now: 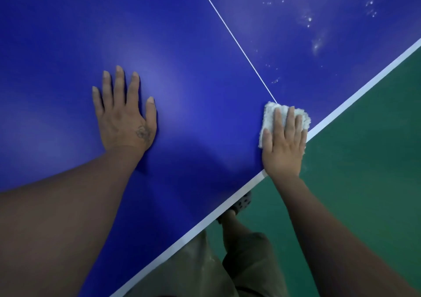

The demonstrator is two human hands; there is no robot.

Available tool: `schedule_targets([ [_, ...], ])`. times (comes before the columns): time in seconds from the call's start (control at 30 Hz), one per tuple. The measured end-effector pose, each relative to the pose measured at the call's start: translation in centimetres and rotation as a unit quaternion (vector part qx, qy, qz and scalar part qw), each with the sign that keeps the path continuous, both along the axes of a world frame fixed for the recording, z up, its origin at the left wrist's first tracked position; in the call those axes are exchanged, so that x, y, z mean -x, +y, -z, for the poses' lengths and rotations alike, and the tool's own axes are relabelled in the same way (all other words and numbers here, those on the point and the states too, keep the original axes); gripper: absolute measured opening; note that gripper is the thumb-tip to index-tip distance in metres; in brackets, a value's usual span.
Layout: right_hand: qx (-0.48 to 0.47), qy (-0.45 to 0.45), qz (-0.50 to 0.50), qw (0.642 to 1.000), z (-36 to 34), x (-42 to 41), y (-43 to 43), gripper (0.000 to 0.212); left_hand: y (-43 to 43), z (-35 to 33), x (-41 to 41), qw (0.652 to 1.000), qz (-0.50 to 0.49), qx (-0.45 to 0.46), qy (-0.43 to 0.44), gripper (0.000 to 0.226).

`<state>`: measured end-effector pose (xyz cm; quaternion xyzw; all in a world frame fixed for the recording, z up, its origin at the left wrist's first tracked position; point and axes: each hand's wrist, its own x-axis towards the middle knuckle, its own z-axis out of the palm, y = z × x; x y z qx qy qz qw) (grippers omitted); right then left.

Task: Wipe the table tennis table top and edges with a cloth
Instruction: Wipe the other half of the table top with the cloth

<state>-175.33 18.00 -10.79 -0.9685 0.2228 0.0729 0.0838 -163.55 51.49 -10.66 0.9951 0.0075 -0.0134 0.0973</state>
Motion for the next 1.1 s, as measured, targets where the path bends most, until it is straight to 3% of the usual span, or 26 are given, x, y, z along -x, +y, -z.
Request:
schedule_targets([
  [0.1, 0.012, 0.004, -0.001, 1.000, 0.0, 0.4, 2.4, 0.062, -0.1, 0.2, -0.2, 1.000, 0.005, 0.002, -0.008, 0.066],
  [0.27, -0.004, 0.019, -0.148, 0.989, 0.0, 6.1, 10.4, 0.062, -0.1, 0.0, 0.0, 1.000, -0.003, -0.006, -0.002, 0.067],
  [0.37, -0.017, 0.012, -0.128, 0.991, 0.0, 5.5, 10.3, 0.062, -0.2, 0.0, 0.1, 1.000, -0.001, -0.004, -0.011, 0.065],
  [0.6, 0.007, -0.024, -0.095, 0.995, 0.4, -10.2, 1.0, 0.063, -1.2, 0.1, 0.4, 1.000, -0.016, -0.003, -0.023, 0.064],
  [0.77, -0.006, 0.009, -0.120, 0.993, 0.5, -19.5, -5.2, 0.065, -5.7, 0.3, 2.0, 0.996, -0.084, -0.005, -0.012, 0.065],
  [0.9, 0.026, -0.021, -0.179, 0.983, 0.2, -13.5, -5.1, 0.063, -11.8, 0.2, 3.4, 0.992, -0.128, -0.002, 0.008, 0.066],
  [1.1, -0.021, -0.022, -0.273, 0.961, 0.2, 2.2, -6.4, 0.061, -21.3, 0.0, 1.7, 0.978, -0.208, 0.025, 0.018, 0.068],
])
